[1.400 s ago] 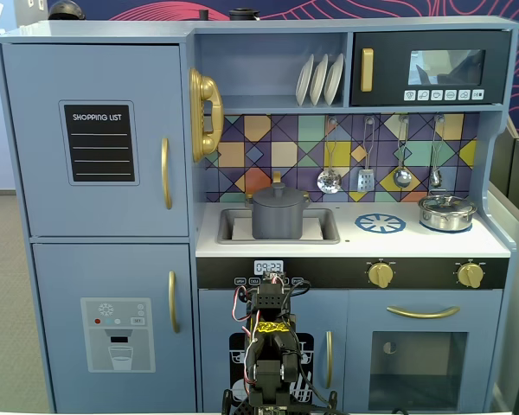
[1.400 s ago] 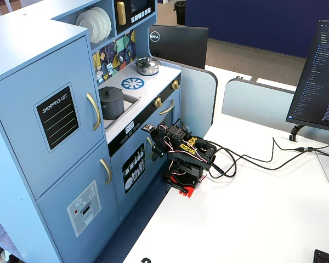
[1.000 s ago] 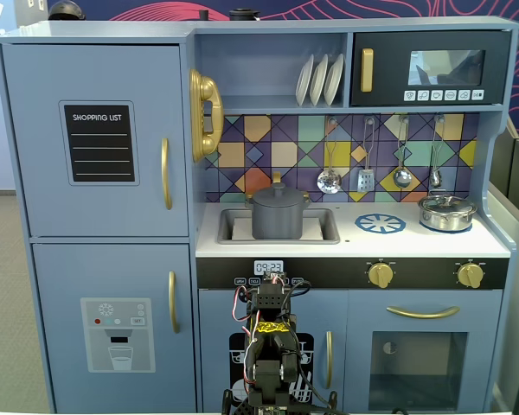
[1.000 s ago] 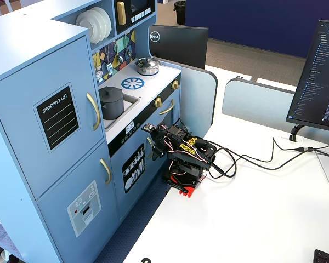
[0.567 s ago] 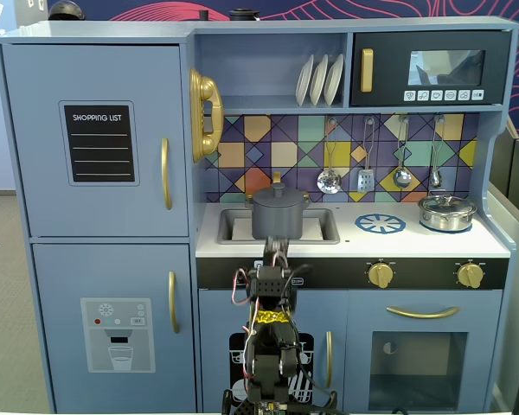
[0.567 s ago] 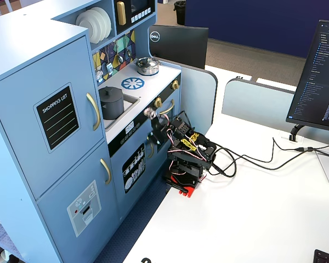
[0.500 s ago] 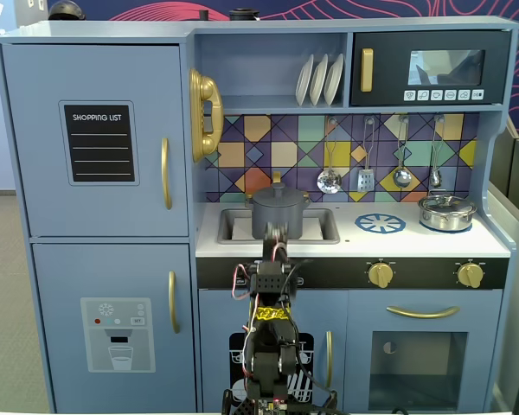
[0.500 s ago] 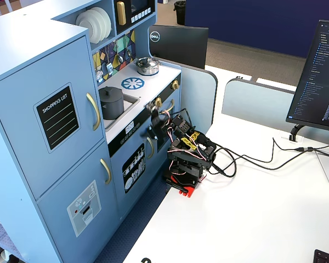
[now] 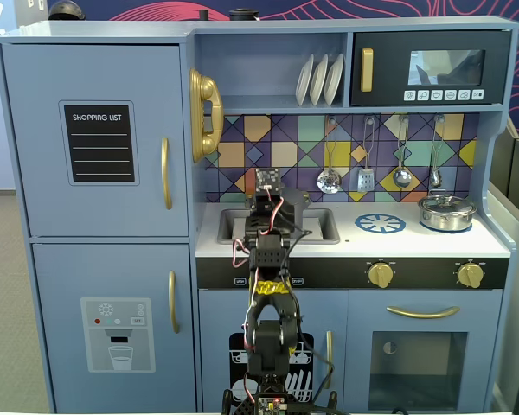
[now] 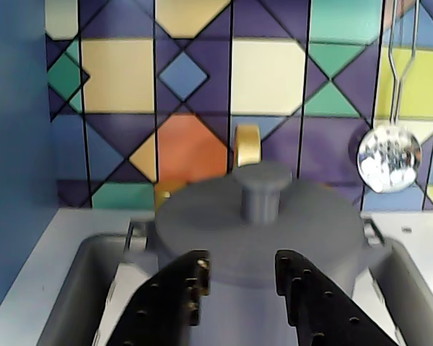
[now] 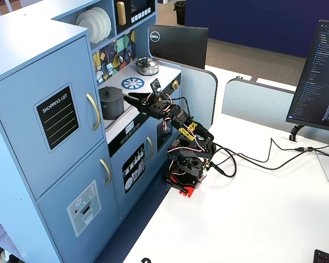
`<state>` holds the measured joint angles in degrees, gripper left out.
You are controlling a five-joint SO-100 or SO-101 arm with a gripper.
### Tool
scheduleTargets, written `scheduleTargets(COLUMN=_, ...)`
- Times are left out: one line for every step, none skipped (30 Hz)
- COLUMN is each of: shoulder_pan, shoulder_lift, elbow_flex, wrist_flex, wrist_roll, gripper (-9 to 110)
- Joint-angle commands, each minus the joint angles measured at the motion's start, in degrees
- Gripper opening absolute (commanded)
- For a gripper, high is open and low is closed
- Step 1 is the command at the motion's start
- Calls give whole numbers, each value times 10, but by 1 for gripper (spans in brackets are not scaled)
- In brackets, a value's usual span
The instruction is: Take off the lid from the gray recipient and place it on the counter
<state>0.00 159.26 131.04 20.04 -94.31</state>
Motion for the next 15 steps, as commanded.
scheduleTargets(shoulder_pan=-2, shoulder_lift=-42, elbow_flex=-59, wrist_flex=-31, wrist_roll=0, gripper=10)
scheduleTargets(shoulder_pan=4, shoulder_lift=-53, elbow_flex=-65, wrist_flex=-33, wrist_roll=4, gripper=12)
scheduleTargets(shoulder_pan=10, shoulder_lift=-63, elbow_flex=-70, wrist_flex=-36, wrist_roll=6, gripper=15)
scheduleTargets(shoulder_pan=16, shoulder_lift=-74, elbow_flex=-76, wrist_flex=-39, wrist_roll=9, gripper=17)
scheduleTargets(shoulder_pan=20, shoulder_lift=-84, elbow_flex=-83, wrist_flex=-41, wrist_roll=11, gripper=18)
scheduleTargets(shoulder_pan=25, shoulder_lift=-97, elbow_flex=-90, wrist_flex=-46, wrist_roll=17, gripper=19)
scheduleTargets(shoulder_pan=28, shoulder_lift=-108, elbow_flex=-97, wrist_flex=-50, wrist_roll=19, gripper=20)
scheduleTargets(shoulder_pan=32, shoulder_lift=-120, elbow_flex=-102, wrist_flex=-57, wrist_roll=19, gripper=20)
scheduleTargets(shoulder_pan=34, shoulder_lift=-131, elbow_flex=-107, wrist_flex=-67, wrist_roll=23, gripper=21)
scheduleTargets(shoulder_pan=36, shoulder_lift=-142, elbow_flex=-112, wrist_flex=-75, wrist_roll=26, gripper=22)
scheduleTargets(shoulder_pan=40, shoulder_lift=-151, elbow_flex=-119, wrist_flex=-78, wrist_roll=28, gripper=22)
scheduleTargets(shoulder_pan=41, shoulder_lift=-159, elbow_flex=-123, wrist_flex=-81, wrist_roll=28, gripper=22)
scheduleTargets(shoulder_pan=42, shoulder_lift=-166, elbow_flex=-126, wrist_flex=-85, wrist_roll=29, gripper=22)
scheduleTargets(shoulder_pan=42, shoulder_lift=-172, elbow_flex=-126, wrist_flex=-91, wrist_roll=29, gripper=22)
scheduleTargets(shoulder_pan=40, shoulder_lift=-178, elbow_flex=-127, wrist_flex=-97, wrist_roll=28, gripper=22)
